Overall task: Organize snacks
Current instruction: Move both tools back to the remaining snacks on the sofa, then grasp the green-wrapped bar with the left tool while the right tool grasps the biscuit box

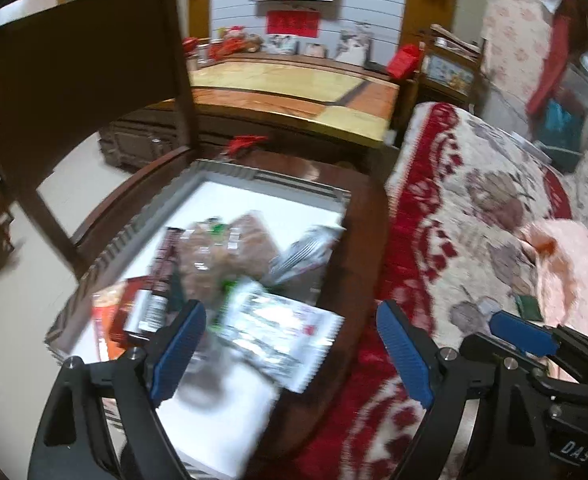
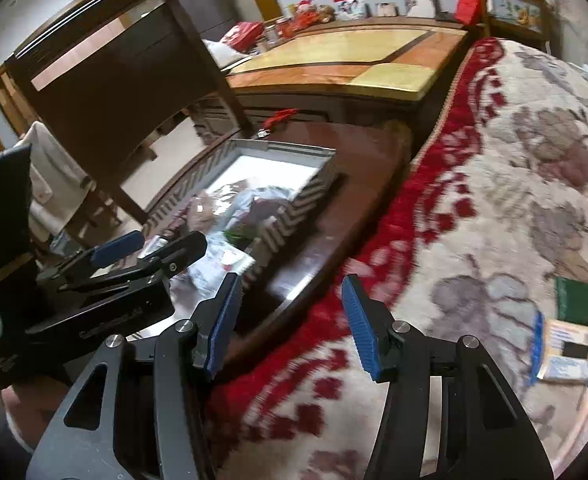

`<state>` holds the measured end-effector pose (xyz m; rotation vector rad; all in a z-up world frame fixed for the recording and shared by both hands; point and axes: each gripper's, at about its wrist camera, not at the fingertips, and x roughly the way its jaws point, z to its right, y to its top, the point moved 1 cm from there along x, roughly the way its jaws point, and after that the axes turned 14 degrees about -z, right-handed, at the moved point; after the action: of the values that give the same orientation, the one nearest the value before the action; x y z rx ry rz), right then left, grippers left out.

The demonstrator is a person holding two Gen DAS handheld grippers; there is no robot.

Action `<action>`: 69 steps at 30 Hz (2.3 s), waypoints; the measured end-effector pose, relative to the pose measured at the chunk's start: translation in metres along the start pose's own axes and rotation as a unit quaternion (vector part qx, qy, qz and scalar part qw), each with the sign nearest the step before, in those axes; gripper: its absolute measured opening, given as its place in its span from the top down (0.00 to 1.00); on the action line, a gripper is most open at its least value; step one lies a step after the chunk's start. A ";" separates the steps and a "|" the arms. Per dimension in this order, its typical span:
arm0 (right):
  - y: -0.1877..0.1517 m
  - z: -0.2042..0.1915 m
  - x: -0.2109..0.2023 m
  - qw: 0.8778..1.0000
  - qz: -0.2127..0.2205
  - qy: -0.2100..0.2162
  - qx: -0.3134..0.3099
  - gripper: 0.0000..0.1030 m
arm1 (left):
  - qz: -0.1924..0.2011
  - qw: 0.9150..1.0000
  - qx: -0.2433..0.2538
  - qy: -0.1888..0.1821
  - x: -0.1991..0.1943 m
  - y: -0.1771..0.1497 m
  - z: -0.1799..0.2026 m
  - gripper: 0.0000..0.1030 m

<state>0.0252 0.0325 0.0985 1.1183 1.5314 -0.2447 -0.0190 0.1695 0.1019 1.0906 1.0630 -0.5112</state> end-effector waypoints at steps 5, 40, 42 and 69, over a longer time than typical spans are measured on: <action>-0.017 0.026 -0.015 1.000 0.004 -0.012 0.021 0.50 | -0.002 0.999 0.032 -0.019 -0.002 -0.006 0.033 0.14; -0.117 0.200 -0.060 0.974 0.006 -0.056 0.218 0.45 | -0.066 0.962 0.236 -0.119 0.071 0.002 0.216 0.13; -0.119 0.204 -0.057 0.973 0.002 -0.052 0.224 0.45 | -0.066 0.962 0.238 -0.115 0.078 0.007 0.223 0.13; -0.145 0.226 -0.089 0.957 0.017 -0.067 0.281 0.45 | -0.115 0.897 0.395 -0.163 0.070 -0.038 0.277 0.13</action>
<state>0.0540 -0.2429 0.0438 1.5325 1.3529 -0.7516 0.1031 -0.0840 0.0420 1.5129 0.6806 -1.3488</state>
